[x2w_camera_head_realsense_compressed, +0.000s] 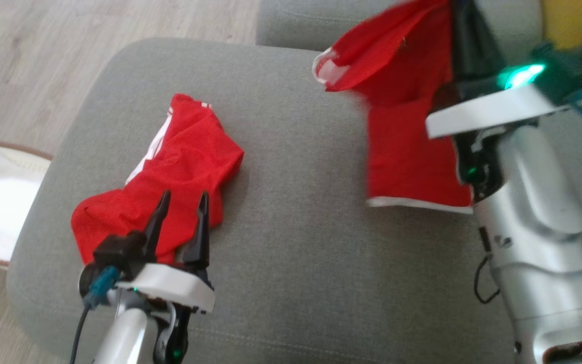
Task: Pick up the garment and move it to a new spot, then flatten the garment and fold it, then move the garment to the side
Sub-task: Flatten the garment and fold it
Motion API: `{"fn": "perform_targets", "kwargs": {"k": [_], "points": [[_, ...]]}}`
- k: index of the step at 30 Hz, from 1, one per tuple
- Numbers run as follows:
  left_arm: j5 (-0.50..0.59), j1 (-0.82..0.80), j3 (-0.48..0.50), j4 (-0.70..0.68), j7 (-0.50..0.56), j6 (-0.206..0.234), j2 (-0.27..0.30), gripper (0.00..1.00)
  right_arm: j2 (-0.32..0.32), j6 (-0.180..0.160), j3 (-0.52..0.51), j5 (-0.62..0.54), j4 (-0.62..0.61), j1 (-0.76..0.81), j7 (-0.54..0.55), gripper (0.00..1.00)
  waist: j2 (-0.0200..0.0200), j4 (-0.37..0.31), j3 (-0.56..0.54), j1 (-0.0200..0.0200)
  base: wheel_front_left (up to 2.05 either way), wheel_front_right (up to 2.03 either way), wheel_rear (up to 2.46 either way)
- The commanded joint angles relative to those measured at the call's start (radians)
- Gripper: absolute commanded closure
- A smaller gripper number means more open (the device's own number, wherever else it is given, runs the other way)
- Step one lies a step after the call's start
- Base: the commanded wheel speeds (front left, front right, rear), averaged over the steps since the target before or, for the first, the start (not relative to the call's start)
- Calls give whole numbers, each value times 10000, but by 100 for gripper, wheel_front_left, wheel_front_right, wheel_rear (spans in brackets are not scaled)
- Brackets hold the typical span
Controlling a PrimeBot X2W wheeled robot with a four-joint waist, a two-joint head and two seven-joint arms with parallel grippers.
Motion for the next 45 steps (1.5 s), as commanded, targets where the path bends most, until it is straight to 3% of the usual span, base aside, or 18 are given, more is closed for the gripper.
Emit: {"fn": "perform_targets", "kwargs": {"k": [1,7,12,13,14,17,22,29,33,38,45], "points": [[-37,-246,348,-363,-122,73,24,0,3,-7,-1,217,-391,-363,-57,100,0,-107,-84,0,0,0,0],[-78,-15,405,-488,-122,121,23,0,3,-7,-1799,340,521,-223,-25,100,0,-609,-141,0,0,0,0],[-54,-123,321,-569,-122,99,23,0,-163,-7,-4618,-991,2546,-151,841,100,0,-1028,129,0,0,0,0],[-44,-168,287,-563,-122,82,23,0,-431,-7,-5312,-1602,2998,-143,1073,34,0,-1073,186,0,0,0,0],[-29,-210,259,-555,-122,70,23,0,-605,-7,-6037,-2130,3363,-199,1262,0,0,-1124,246,0,0,0,0],[-27,-320,224,-535,-122,59,23,0,-912,-7,-7616,-3943,3727,-445,1399,0,0,-1257,399,0,0,0,0],[-17,-393,211,-439,-122,38,23,0,-382,-7,-8962,-5806,3387,-917,1096,0,0,-1501,464,0,0,0,0],[-120,-397,222,-448,-122,91,22,0,-12,-7,-7860,-6205,3068,-689,192,0,0,-1784,171,0,0,0,0],[-176,-307,203,-499,-122,128,22,0,-2,-7,-6318,-4989,2841,-53,-15,0,0,-1877,-92,0,0,0,0],[-217,-113,288,-629,-122,209,22,0,0,-7,-4473,-3307,1409,1496,-54,0,0,-2005,-337,0,0,0,0],[-104,48,324,-699,-122,214,22,0,1,-7,-3111,-1941,-194,3748,-58,0,0,-2082,-461,0,0,0,0]]}}
